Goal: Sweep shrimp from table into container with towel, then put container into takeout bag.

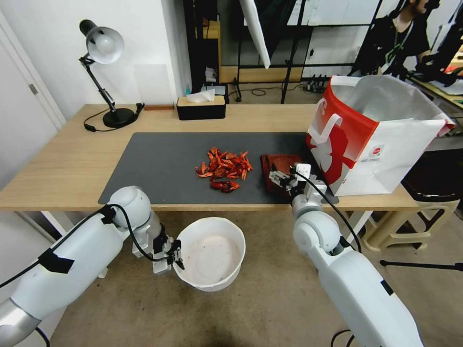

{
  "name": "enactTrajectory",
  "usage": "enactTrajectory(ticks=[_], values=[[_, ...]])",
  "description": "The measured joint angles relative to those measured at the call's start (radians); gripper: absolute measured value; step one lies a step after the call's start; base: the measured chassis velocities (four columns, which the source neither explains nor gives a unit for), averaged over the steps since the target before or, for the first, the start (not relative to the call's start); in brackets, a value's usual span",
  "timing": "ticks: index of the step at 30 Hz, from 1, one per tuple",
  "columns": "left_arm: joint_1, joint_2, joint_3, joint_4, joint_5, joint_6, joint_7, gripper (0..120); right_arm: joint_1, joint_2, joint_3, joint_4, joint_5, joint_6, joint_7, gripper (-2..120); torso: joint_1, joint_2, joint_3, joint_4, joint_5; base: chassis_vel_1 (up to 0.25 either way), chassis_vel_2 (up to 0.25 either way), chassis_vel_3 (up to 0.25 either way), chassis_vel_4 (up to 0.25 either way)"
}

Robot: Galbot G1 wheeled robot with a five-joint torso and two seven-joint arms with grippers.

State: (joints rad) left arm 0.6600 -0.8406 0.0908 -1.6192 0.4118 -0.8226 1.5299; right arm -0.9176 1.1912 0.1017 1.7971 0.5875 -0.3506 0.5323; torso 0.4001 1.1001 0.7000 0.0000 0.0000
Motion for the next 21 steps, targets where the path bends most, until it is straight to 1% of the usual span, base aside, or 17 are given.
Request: enactTrajectory(ticks=[14,21], values=[[0.000,-0.012,0.003,0.007,0.000,0.000,0.000,0,0.031,0.005,-0.023,-0.036,-0.003,-0.030,0.015,100,0.000,0.000,0.000,0.0001,0.0000,0.000,0.000,0.000,0.000],[0.004,-0.023,0.002,0.014,0.002,0.000,0.000,0,0.010,-0.009,-0.016,-0.002,0.002,-0.082,0.047,100,0.000,0.000,0.000,-0.0001,0.0000,0.000,0.000,0.000,0.000]])
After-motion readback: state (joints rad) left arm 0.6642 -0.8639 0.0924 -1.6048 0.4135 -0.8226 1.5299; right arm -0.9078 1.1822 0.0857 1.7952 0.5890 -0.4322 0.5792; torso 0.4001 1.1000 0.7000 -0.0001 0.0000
